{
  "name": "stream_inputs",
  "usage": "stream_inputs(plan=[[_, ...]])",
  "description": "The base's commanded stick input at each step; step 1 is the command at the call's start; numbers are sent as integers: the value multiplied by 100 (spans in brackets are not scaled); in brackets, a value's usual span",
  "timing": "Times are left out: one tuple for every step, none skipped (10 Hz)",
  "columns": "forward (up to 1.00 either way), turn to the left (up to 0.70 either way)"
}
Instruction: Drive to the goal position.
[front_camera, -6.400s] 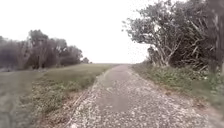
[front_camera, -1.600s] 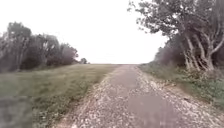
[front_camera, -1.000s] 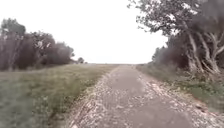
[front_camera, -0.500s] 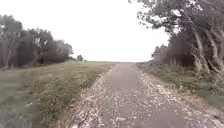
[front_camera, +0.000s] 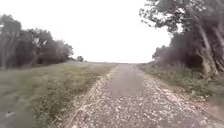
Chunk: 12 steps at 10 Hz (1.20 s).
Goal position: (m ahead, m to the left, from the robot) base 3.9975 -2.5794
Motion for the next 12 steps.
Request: stream_inputs(plan=[[70, 0], [70, 0], [70, 0], [70, 1], [70, 3], [70, 9], [70, 12], [70, 7], [70, 0], [70, 0], [70, 0], [70, 0]])
